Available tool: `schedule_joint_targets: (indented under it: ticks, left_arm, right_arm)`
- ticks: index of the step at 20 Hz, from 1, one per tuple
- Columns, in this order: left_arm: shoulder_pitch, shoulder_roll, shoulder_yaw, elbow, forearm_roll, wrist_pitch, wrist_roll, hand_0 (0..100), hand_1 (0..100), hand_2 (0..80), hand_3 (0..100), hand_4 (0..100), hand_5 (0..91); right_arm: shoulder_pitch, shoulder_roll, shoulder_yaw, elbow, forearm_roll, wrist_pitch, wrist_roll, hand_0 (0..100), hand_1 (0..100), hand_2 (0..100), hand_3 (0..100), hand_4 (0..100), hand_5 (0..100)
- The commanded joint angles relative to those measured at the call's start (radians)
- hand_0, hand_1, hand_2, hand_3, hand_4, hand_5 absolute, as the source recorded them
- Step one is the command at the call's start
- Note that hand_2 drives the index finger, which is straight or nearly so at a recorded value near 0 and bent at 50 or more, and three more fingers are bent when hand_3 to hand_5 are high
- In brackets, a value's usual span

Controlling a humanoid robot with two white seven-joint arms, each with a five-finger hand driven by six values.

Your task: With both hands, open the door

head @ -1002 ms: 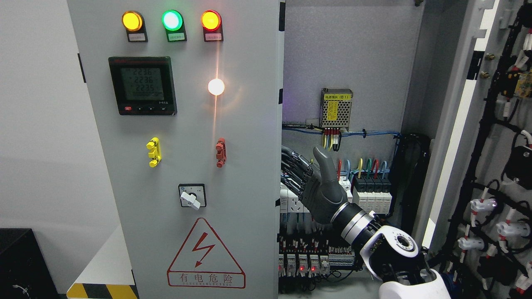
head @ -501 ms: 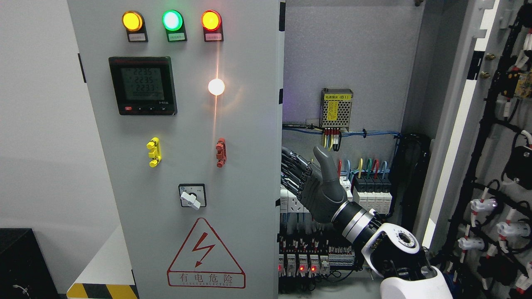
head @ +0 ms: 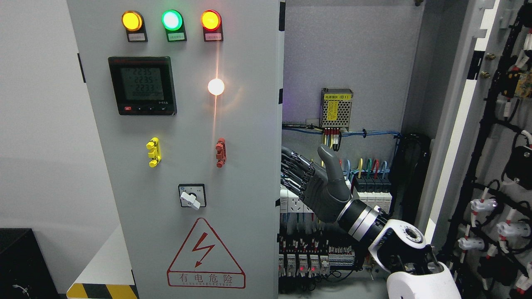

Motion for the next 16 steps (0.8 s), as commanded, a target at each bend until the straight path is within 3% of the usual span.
schedule_joint_targets:
  ticks: [1,13,16]
  left_arm:
    - [-0.002,0.002,0.000,0.001,0.000,0.000,0.000,0,0,0.0,0,0,0.0]
    - [-0.003,-0.002,0.000,0.001,0.000,0.000,0.000,0,0,0.0,0,0,0.0]
    - [-0.003,0.002,0.000,0.001,0.000,0.000,0.000,0,0,0.0,0,0,0.0]
  right_arm:
    - [-0.008,-0.016,-0.003,0.033,-0.002,-0.001,0.007,0,0,0,0,0,0]
    - [-0.014,-0.015,-0.002,0.032,-0.005,0.002,0.012,0,0,0,0,0,0]
    - [-0.016,-0.015,-0.003,0.032,-0.005,0.011,0.042,0,0,0,0,0,0]
